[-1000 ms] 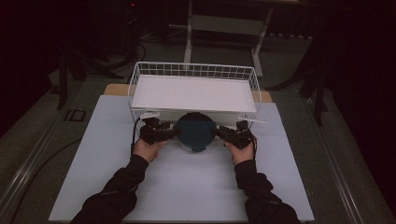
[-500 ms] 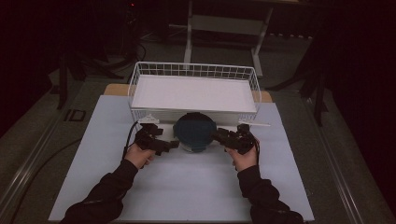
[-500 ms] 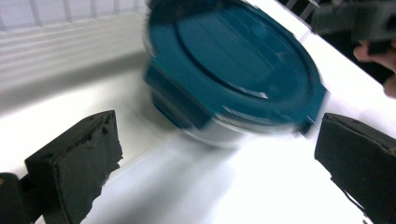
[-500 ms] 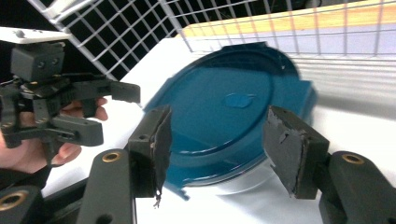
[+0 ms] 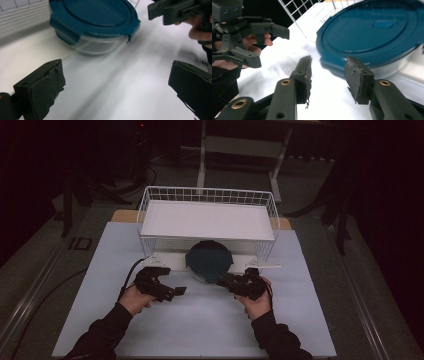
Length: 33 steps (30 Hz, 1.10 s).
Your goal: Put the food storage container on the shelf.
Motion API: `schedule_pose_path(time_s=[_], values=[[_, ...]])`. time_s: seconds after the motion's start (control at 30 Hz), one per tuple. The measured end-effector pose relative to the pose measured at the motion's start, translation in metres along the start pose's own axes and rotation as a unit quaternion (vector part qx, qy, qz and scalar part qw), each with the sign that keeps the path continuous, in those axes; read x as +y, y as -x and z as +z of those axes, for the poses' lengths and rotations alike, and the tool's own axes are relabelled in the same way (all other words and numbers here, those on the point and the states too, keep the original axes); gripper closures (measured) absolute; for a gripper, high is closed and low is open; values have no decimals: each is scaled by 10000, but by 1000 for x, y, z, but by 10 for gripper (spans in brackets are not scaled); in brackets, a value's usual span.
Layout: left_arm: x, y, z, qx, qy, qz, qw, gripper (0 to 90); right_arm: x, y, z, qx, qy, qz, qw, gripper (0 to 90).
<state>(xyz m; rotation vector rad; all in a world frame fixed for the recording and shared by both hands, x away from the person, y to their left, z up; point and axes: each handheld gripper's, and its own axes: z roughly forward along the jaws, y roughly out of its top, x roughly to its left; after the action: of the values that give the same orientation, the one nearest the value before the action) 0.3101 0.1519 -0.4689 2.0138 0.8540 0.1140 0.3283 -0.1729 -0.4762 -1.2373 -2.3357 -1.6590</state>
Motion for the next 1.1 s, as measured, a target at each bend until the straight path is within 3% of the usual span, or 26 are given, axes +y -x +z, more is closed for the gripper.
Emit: schedule_pose_path(time_s=[0.1, 0.23, 0.33, 0.6, 0.77, 0.9, 1.1], values=[[-6, 5, -3, -95, -11, 9, 10000, 4, -6, -4, 2, -39, -109, -34, 9999, 670], [-15, 12, -5, -136, -182, 161, 9996, 4, -14, -8, 6, 62, -366, -119, 9992, 897], [-19, 14, -6, -182, -281, 260, 9991, 4, -16, -10, 11, 119, -514, -189, 9984, 899], [-28, 21, -8, -69, -163, 362, 9992, 3, -16, -8, 21, 61, -664, -265, 9974, 900], [-34, 23, -3, -129, -282, 403, 9987, 4, -15, 1, 27, -162, -680, -174, 9974, 900], [-34, 24, -2, -171, -287, 491, 9982, 3, -12, 8, 33, -186, -686, -92, 9974, 900], [-35, 26, -3, -147, -131, 613, 9979, 3, -10, 15, 41, -281, -661, 9, 9974, 900]])
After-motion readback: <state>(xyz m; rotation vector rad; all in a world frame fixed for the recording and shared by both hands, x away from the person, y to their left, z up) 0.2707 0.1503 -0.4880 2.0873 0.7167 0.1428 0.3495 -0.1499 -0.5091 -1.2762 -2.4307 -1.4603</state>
